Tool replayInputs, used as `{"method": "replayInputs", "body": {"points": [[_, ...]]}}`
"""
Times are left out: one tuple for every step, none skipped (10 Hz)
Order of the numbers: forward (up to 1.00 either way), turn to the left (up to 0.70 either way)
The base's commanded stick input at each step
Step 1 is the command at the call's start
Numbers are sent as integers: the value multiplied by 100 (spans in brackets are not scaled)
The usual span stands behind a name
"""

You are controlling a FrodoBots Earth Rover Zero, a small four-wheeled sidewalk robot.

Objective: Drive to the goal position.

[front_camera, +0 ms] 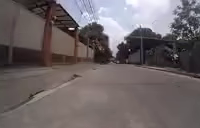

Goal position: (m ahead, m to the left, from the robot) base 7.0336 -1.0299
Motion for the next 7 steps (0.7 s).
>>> {"method": "replayInputs", "body": {"points": [[100, 0], [100, 0], [100, 0], [100, 0], [100, 0], [100, -3], [100, -8]]}}
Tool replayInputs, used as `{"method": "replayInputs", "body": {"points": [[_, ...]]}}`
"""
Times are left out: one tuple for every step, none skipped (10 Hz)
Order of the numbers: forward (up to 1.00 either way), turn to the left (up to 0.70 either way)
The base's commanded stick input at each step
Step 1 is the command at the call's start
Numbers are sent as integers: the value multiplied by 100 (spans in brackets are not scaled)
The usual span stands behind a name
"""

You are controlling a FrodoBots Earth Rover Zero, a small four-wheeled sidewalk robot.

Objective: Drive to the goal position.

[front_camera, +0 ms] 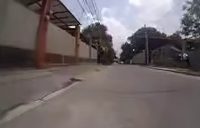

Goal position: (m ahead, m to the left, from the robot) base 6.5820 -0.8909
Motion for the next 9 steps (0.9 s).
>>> {"method": "replayInputs", "body": {"points": [[100, -40], [100, -29], [100, -11], [100, 0], [100, 0], [100, 0], [100, 0], [100, -26], [100, -35]]}}
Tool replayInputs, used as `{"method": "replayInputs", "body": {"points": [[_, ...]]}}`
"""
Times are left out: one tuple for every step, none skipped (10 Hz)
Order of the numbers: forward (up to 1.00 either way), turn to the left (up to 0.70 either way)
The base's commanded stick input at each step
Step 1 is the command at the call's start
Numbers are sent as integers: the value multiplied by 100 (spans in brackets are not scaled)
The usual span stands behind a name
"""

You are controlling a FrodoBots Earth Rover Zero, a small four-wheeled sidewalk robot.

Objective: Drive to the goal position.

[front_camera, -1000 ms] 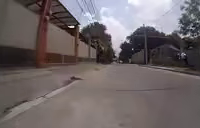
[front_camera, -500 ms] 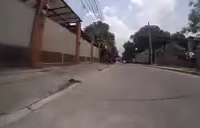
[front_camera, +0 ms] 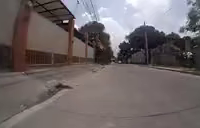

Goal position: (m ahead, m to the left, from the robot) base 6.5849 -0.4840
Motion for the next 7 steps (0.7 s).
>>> {"method": "replayInputs", "body": {"points": [[100, -40], [100, -40], [100, -39], [100, -11], [100, 0], [100, 0], [100, 0]]}}
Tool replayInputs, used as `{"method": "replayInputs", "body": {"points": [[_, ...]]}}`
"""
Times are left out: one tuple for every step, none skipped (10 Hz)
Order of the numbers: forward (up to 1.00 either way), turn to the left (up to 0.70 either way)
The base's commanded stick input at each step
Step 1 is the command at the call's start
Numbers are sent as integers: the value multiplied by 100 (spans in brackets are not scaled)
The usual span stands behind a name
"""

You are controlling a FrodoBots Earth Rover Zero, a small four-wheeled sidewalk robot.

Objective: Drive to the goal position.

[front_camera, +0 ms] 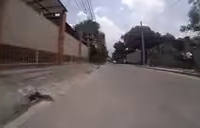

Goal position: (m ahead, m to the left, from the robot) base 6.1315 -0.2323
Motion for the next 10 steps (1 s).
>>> {"method": "replayInputs", "body": {"points": [[100, 0], [100, 0], [100, 0], [100, 0], [100, 0], [100, -6], [100, -16], [100, -32], [100, -40], [100, -39]]}}
